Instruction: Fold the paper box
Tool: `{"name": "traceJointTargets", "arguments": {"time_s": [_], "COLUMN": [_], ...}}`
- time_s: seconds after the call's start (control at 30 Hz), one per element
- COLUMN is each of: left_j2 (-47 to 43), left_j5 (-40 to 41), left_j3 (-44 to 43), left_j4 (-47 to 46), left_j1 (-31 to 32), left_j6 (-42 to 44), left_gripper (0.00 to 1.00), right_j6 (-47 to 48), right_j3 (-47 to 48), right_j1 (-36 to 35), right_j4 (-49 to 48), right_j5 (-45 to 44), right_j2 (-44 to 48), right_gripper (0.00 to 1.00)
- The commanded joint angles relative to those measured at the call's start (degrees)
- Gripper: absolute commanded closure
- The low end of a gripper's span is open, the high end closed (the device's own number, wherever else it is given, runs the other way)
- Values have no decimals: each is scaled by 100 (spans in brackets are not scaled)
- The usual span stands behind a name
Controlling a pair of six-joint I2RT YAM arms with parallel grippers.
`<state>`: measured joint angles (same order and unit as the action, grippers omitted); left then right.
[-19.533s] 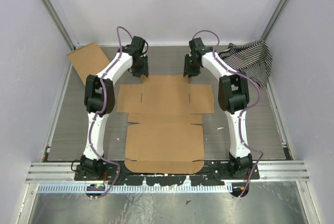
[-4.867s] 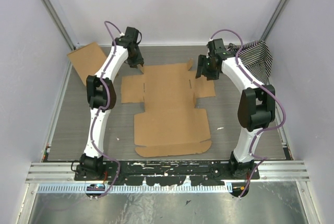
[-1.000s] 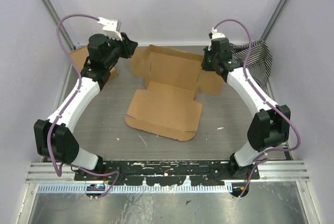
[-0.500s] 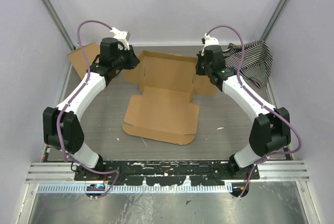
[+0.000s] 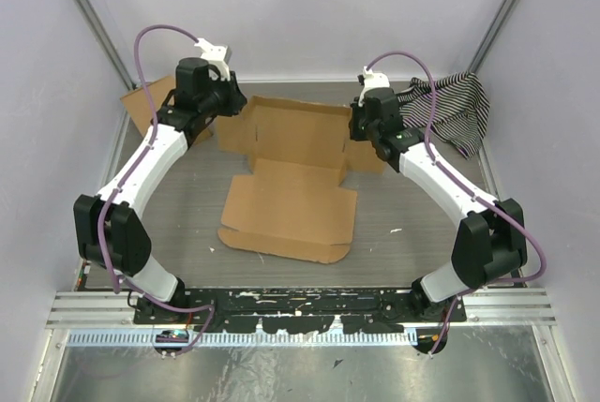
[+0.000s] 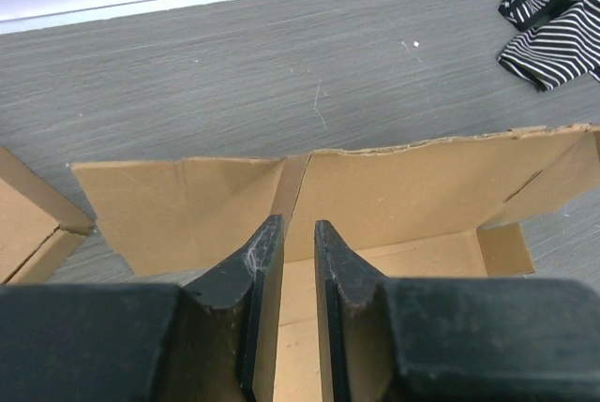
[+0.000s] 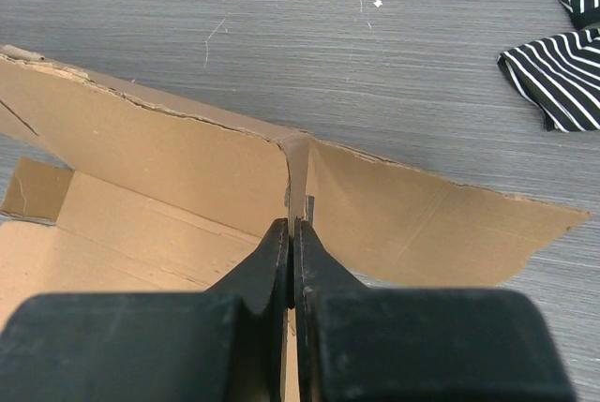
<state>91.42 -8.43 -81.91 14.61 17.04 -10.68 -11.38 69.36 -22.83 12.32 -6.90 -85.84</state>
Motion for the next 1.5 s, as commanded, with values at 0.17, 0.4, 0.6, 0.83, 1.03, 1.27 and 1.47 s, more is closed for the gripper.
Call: {"name": "traceJointTargets", "arguments": {"time_s": [0.17,0.4,0.6,0.83,1.03,1.27,1.47], "left_j2": [144,365,654,923,1053,1053,1202], "left_j5": [0,161,183,188,201,201,247], "left_j3": [-514,-674,-929,-1256,-1308,-1121,-1259], "left_j4": [447,646,809,931,1173,1243,1405], "left_j1": [11,15,18,35,38,39,46], "left_j6": [243,452,544,608,593,580,517], "left_gripper": [67,62,65,67,84,85,84], "right_j6": [53,55,59,95,96,114,126], "right_j3": [-74,-59,-92,-153,-122,-40,24], "right_j1": [-108,-136,-154,-194,-196,-198,-197], "right_j4": [-317,-335,-327,-291,-266,-250,-232], "right_j5": [-66,-41,7,30,4,30,15], "right_j2": [296,322,339,331,318,275,266], "right_gripper": [96,96,96,96,96,96,96]}}
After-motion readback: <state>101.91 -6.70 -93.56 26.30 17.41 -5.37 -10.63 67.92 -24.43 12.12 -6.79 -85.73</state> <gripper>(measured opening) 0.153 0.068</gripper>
